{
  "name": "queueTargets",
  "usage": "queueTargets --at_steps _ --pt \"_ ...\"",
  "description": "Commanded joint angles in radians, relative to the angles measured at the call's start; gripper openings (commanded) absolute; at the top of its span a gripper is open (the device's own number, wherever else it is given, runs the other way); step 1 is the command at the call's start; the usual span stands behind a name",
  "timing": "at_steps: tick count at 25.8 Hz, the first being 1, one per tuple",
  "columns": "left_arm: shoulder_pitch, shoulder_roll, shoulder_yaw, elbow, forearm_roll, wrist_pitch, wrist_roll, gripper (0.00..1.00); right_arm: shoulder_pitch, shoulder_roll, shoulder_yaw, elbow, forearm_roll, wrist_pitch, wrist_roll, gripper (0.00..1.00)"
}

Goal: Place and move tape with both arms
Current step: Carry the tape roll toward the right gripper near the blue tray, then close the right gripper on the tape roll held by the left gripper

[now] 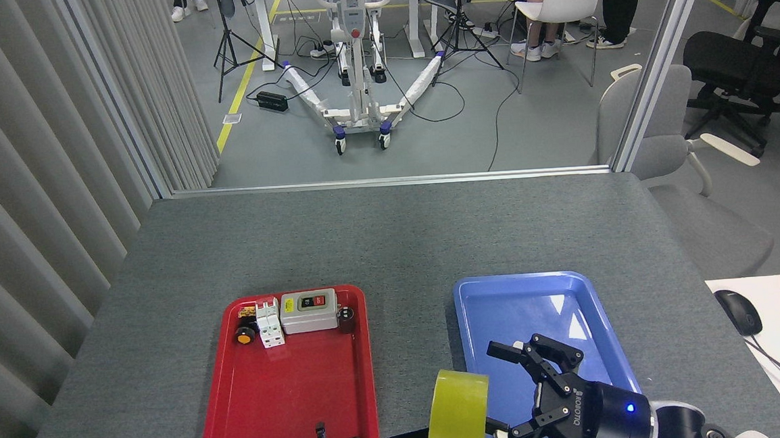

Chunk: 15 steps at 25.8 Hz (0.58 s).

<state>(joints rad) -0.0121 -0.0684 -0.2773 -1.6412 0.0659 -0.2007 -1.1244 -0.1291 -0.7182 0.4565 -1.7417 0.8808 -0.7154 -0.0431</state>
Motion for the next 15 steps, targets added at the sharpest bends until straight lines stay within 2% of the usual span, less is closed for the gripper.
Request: queueTargets --at_steps 1,8,15 --pt "0.000 0.001 0.003 0.000 0.000 0.000 0.000 0.00 -0.012 0.014 0.001 0.001 0.000 -0.004 0.003 0.99" --pt "-0.003 0.001 0.003 0.000 0.000 0.000 0.002 0.00 -0.040 0.098 0.007 0.031 0.021 0.002 0.025 0.99" --pt "-0.006 0.001 0.004 0.001 0.000 0.000 0.002 0.00 -0.053 0.112 0.007 0.048 0.021 0.002 0.035 0.96"
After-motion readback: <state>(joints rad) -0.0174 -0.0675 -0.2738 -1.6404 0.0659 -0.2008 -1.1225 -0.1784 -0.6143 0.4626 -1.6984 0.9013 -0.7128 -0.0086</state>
